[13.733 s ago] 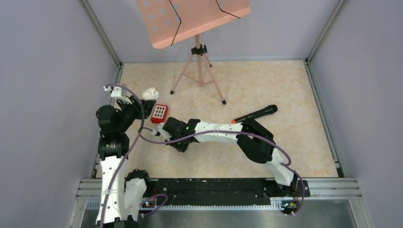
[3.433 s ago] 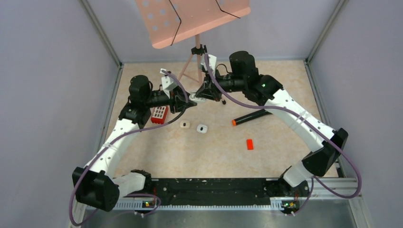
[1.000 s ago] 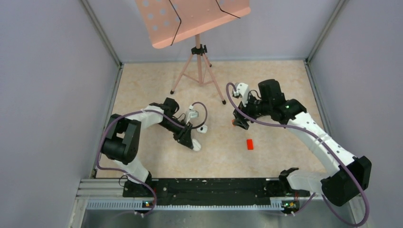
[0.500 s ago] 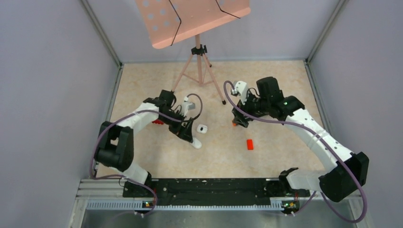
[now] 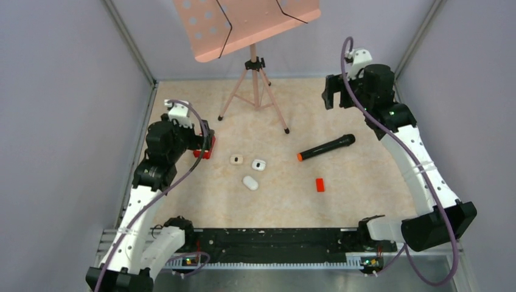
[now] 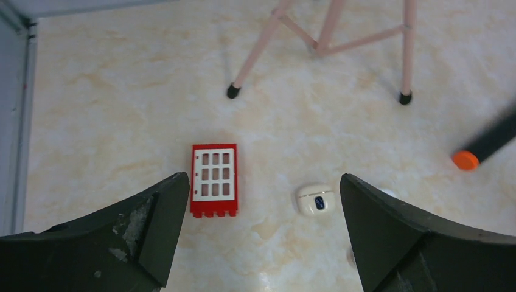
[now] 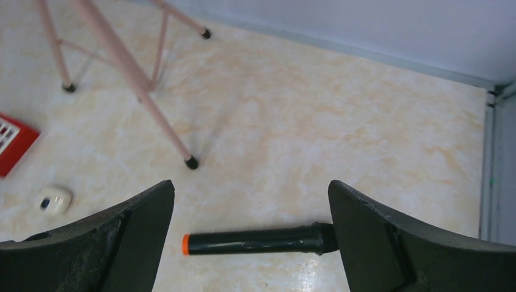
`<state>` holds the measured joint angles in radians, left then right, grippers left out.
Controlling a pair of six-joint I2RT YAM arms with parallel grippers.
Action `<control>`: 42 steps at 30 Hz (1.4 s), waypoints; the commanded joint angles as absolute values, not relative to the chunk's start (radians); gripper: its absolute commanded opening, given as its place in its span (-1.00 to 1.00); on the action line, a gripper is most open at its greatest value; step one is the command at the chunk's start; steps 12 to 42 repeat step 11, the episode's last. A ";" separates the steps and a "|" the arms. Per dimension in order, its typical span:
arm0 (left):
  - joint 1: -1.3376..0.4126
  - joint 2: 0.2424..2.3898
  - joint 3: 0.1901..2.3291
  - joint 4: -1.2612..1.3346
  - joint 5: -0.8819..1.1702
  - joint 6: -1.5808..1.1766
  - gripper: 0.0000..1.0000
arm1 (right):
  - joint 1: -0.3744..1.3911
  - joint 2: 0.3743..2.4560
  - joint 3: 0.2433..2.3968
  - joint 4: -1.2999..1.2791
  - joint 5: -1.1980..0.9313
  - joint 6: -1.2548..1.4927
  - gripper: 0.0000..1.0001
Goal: Insert the wireless bluetooth earbuds into the charging case
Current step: Reset both arms
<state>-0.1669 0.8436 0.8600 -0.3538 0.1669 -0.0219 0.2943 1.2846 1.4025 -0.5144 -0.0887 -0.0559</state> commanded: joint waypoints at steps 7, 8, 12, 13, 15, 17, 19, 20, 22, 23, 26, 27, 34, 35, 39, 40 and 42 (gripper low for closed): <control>-0.073 0.892 0.944 -0.284 -0.023 -0.132 0.98 | 0.279 1.279 1.429 -0.512 0.267 0.137 0.98; -0.071 0.898 0.948 -0.281 -0.011 -0.132 0.98 | 0.279 1.289 1.435 -0.522 0.274 0.133 0.98; -0.071 0.912 0.946 -0.268 0.037 -0.130 0.98 | 0.279 1.315 1.445 -0.539 0.293 0.146 0.98; -0.071 0.912 0.946 -0.268 0.037 -0.130 0.98 | 0.279 1.315 1.445 -0.539 0.293 0.146 0.98; -0.071 0.912 0.946 -0.268 0.037 -0.130 0.98 | 0.279 1.315 1.445 -0.539 0.293 0.146 0.98; -0.071 0.912 0.946 -0.268 0.037 -0.130 0.98 | 0.279 1.315 1.445 -0.539 0.293 0.146 0.98; -0.071 0.912 0.946 -0.268 0.037 -0.130 0.98 | 0.279 1.315 1.445 -0.539 0.293 0.146 0.98; -0.071 0.912 0.946 -0.268 0.037 -0.130 0.98 | 0.279 1.315 1.445 -0.539 0.293 0.146 0.98; -0.071 0.912 0.946 -0.268 0.037 -0.130 0.98 | 0.279 1.315 1.445 -0.539 0.293 0.146 0.98; -0.071 0.912 0.946 -0.268 0.037 -0.130 0.98 | 0.279 1.315 1.445 -0.539 0.293 0.146 0.98; -0.071 0.912 0.946 -0.268 0.037 -0.130 0.98 | 0.279 1.315 1.445 -0.539 0.293 0.146 0.98; -0.071 0.912 0.946 -0.268 0.037 -0.130 0.98 | 0.279 1.315 1.445 -0.539 0.293 0.146 0.98; -0.071 0.912 0.946 -0.268 0.037 -0.130 0.98 | 0.279 1.315 1.445 -0.539 0.293 0.146 0.98; -0.071 0.912 0.946 -0.268 0.037 -0.130 0.98 | 0.279 1.315 1.445 -0.539 0.293 0.146 0.98; -0.071 0.912 0.946 -0.268 0.037 -0.130 0.98 | 0.279 1.315 1.445 -0.539 0.293 0.146 0.98; -0.071 0.912 0.946 -0.268 0.037 -0.130 0.98 | 0.279 1.315 1.445 -0.539 0.293 0.146 0.98; -0.071 0.912 0.946 -0.268 0.037 -0.130 0.98 | 0.279 1.315 1.445 -0.539 0.293 0.146 0.98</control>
